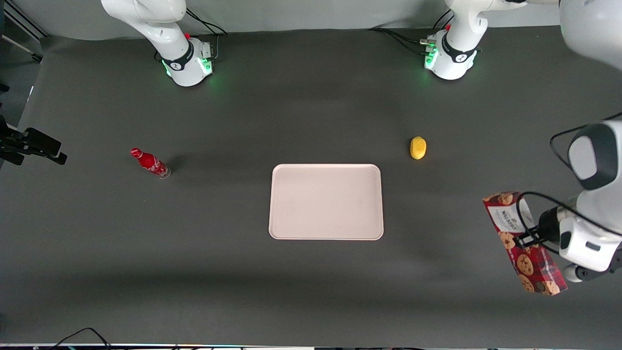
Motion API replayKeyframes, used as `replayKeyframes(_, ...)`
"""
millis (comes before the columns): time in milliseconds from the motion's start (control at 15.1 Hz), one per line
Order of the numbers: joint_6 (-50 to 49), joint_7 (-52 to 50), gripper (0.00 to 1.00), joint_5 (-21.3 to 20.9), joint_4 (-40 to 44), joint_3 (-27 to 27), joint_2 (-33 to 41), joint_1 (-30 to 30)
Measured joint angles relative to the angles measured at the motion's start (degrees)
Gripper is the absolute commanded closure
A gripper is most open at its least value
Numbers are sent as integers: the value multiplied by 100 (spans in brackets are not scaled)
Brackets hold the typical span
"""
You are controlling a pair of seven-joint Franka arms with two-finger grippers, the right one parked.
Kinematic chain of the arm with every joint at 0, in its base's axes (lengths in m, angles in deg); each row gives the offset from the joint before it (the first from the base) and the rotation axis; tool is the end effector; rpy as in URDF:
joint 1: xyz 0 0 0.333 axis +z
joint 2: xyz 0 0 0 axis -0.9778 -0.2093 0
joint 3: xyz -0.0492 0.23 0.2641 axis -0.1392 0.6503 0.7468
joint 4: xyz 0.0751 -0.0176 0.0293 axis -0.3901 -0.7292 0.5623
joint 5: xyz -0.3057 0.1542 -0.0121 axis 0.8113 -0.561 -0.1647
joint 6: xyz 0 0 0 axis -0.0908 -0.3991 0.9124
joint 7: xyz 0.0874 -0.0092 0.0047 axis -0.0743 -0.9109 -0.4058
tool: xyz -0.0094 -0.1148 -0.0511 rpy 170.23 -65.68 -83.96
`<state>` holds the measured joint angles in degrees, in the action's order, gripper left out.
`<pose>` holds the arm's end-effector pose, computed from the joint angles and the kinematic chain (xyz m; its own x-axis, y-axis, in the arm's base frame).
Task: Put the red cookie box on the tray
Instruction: 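Carry the hanging cookie box with the left gripper over the tray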
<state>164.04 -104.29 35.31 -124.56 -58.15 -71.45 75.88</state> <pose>0.6852 -0.0324 0.4956 0.9372 0.3456 0.0470 0.3422 -0.9372 0.0672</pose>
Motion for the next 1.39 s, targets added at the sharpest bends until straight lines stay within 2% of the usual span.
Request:
replayKeyframes(199,-760,-5,100,2,-8,-154,673,-9)
replayKeyframes(398,-1089,-216,100,19,-11,-382,920,-11)
replayKeyframes(531,-1133,-530,100,-28,-24,-760,966,-12)
replayKeyframes(730,-1103,-870,100,-498,-102,-1491,937,-50)
replayKeyframes(1194,-699,-1678,100,-848,-435,-2928,806,-106)
replayKeyframes(1393,-386,-2446,100,-1566,-904,-3569,759,-128)
